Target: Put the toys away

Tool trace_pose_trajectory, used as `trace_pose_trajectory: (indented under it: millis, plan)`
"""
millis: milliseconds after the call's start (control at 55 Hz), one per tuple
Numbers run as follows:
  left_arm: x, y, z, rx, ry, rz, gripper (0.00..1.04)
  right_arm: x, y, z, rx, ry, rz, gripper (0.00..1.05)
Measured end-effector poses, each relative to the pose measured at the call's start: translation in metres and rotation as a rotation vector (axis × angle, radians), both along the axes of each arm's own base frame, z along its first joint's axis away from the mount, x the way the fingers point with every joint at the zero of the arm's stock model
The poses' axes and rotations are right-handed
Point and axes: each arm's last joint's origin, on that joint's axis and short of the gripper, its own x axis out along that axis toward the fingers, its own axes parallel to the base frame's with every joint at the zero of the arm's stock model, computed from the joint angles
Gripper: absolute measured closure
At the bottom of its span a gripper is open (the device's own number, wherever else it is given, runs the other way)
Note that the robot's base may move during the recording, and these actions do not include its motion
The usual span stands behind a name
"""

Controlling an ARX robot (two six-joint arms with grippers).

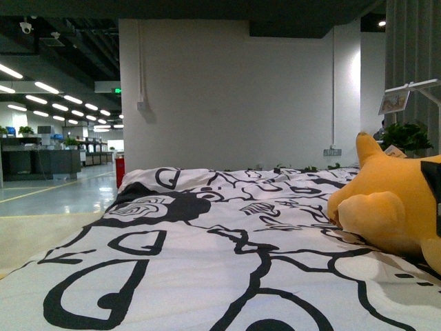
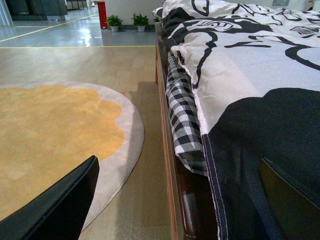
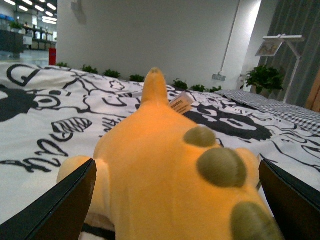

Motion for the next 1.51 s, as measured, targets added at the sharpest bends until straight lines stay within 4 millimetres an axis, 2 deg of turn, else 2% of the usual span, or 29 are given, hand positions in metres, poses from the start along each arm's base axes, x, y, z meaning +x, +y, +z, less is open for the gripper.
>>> trace_pose_trajectory:
  millis: [145,563,654,872,1127,1236,1363,1508]
  plan:
    - [0.000,0.000,0.000,0.000,0.000,0.000,0.06,0.004,0.009,-0.015,-0.035,0.040,-0.002,0.07]
    - [0.000,0.000,0.000,0.000,0.000,0.000,0.06,0.010,0.019,-0.027,-0.112,0.074,-0.030,0.07]
    - [0.000,0.000,0.000,0.000,0.000,0.000,0.06,0.010,0.018,-0.027,-0.118,0.070,-0.038,0.17]
    - [0.000,0.000,0.000,0.000,0.000,0.000,0.06,0.010,0.016,-0.026,-0.124,0.066,-0.020,0.52]
    - [0.000,0.000,0.000,0.000,0.000,0.000,0.06,0.005,0.001,-0.014,-0.064,0.086,0.043,0.90]
    - [0.000,0.000,0.000,0.000,0.000,0.000,0.06,0.000,-0.009,-0.001,0.008,0.095,0.094,0.98]
    - [0.000,0.000,0.000,0.000,0.000,0.000,0.06,-0.011,-0.019,0.021,0.085,0.086,0.168,0.98]
    - [0.000,0.000,0.000,0.000,0.000,0.000,0.06,-0.036,-0.028,0.055,0.182,0.034,0.281,0.98]
